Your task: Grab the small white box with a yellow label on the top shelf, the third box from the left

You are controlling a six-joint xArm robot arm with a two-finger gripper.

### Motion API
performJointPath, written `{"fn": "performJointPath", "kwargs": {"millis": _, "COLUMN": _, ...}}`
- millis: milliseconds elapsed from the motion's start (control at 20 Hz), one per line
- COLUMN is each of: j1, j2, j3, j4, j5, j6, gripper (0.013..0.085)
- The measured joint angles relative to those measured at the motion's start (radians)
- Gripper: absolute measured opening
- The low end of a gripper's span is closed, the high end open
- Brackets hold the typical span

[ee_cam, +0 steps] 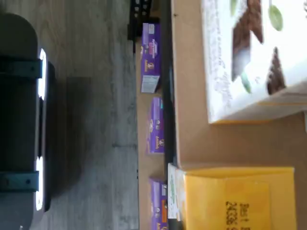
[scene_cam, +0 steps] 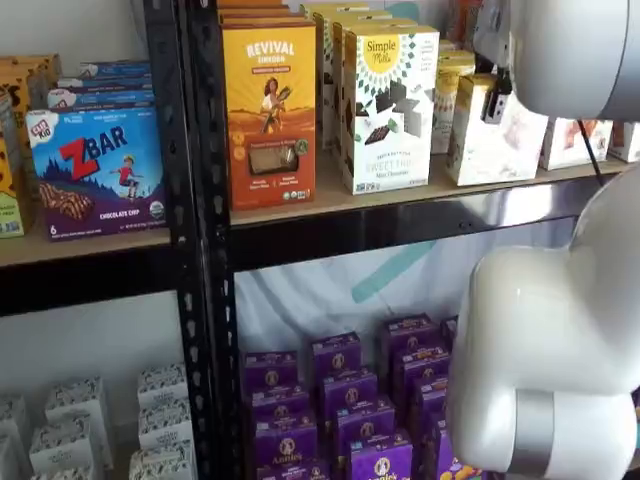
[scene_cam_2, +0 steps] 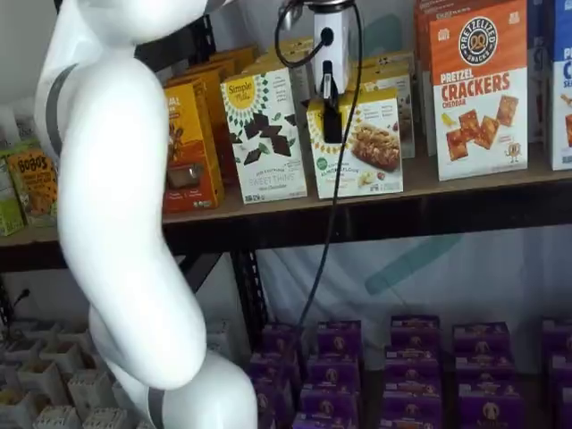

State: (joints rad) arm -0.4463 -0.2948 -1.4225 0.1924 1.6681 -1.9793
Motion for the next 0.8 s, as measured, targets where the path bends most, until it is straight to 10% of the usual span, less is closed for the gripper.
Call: {"fn": "performJointPath", "kwargs": {"millis": 800, "j1": 0.006, "j2": -0.308, "j3": 0.258, "j4": -0.065, "j5": 0.085, "j6": 0.002, "gripper": 0.0370}}
